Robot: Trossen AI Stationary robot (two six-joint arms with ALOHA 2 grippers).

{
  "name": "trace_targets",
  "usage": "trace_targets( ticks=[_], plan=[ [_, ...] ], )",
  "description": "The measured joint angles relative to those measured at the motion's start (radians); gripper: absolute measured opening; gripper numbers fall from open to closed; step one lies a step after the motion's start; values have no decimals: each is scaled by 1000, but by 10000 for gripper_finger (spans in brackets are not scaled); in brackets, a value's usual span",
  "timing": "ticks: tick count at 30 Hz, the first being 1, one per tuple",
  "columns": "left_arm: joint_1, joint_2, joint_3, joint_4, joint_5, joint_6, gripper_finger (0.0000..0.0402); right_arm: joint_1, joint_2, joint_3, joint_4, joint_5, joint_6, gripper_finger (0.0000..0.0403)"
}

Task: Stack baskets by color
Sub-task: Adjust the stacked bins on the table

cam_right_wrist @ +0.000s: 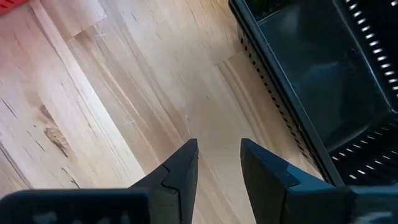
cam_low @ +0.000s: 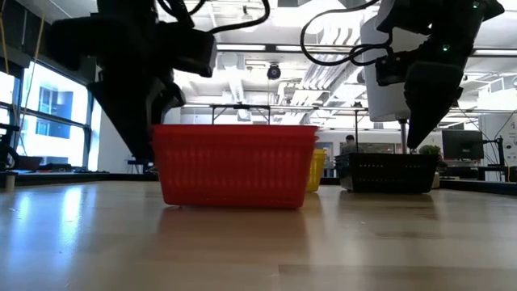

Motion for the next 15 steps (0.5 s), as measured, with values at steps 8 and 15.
trace_targets(
  ticks=[8,15],
  plan=[
    [16,21,1,76,-5,15,121,0,0,0,6,0,-2,108],
    [51,29,1,154,-23,76,121,0,0,0,8,-2,0,108]
  ],
)
